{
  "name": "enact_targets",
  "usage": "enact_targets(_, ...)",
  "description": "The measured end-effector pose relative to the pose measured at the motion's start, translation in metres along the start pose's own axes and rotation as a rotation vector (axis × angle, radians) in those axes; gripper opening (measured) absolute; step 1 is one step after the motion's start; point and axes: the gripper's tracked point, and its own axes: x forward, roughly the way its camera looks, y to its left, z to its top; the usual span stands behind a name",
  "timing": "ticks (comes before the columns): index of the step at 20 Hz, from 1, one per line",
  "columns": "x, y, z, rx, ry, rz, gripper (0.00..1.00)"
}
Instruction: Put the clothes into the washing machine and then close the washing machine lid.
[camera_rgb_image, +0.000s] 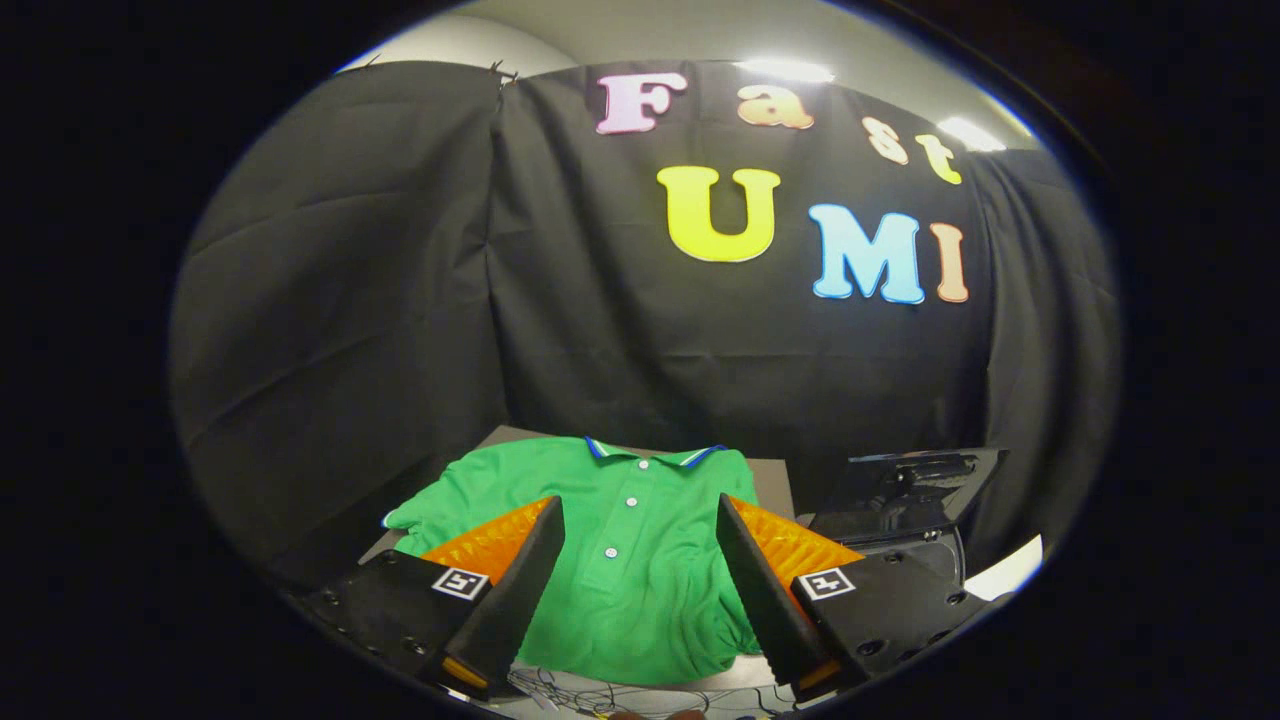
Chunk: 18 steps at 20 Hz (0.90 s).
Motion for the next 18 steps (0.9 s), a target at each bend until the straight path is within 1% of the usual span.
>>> enact_targets(4,0.036,0.012,-0.015,-0.041,0.114,-0.013,0.97)
enact_targets(7,0.056,0.018,-0.033,-0.043,0.202,-0.004,0.98)
enact_targets(8,0.061,0.016,-0.037,-0.045,0.222,-0.017,0.98)
enact_targets(10,0.068,0.013,-0.043,-0.045,0.254,-0.033,0.98)
enact_targets(13,0.075,0.021,-0.056,-0.030,0.314,-0.013,0.98)
enact_targets(14,0.077,0.020,-0.060,-0.038,0.328,-0.019,0.98)
enact_targets(16,0.077,0.019,-0.065,-0.064,0.343,-0.036,0.98)
enact_targets(18,0.079,0.019,-0.071,-0.051,0.351,-0.035,0.99)
